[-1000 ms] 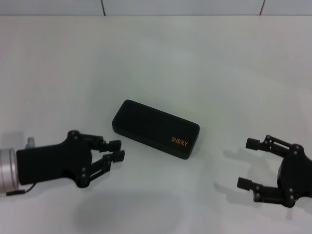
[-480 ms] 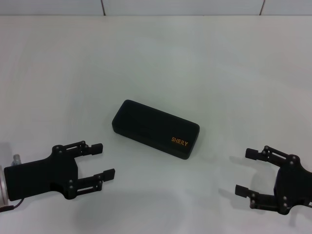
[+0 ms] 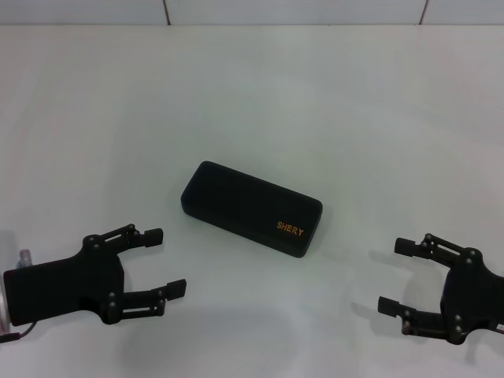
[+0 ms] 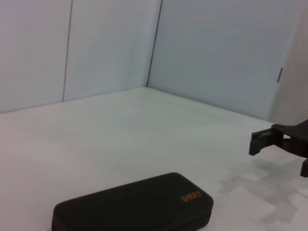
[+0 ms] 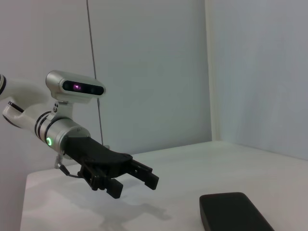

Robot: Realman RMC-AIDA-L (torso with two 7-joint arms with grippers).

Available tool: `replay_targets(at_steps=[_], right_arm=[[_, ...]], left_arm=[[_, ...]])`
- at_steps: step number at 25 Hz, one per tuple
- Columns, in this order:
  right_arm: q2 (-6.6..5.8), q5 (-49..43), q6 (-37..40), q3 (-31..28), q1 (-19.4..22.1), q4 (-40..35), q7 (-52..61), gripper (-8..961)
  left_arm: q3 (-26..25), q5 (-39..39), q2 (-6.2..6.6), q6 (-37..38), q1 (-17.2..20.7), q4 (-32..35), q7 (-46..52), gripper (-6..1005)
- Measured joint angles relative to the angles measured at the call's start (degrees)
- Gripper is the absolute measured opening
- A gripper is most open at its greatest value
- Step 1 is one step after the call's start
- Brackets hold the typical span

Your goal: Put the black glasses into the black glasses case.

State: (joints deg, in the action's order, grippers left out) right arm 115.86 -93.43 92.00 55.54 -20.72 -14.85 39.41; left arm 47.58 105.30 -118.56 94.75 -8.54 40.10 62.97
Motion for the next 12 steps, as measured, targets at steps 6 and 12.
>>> replay_targets(at_steps=[6,12], right_arm=[[0.06,0.09,0.49,0.05,-0.17,0.0,-0.03,843],[0.09,0.42,0.55,0.06,-0.24,0.0,0.13,843]], left_arm=[[-0.68,-0.25,0.16,0.99,0.07,0.07,0.08,893],[-0.91,-0.28,0.15,1.2,0.16,0.03,-0.24,893]])
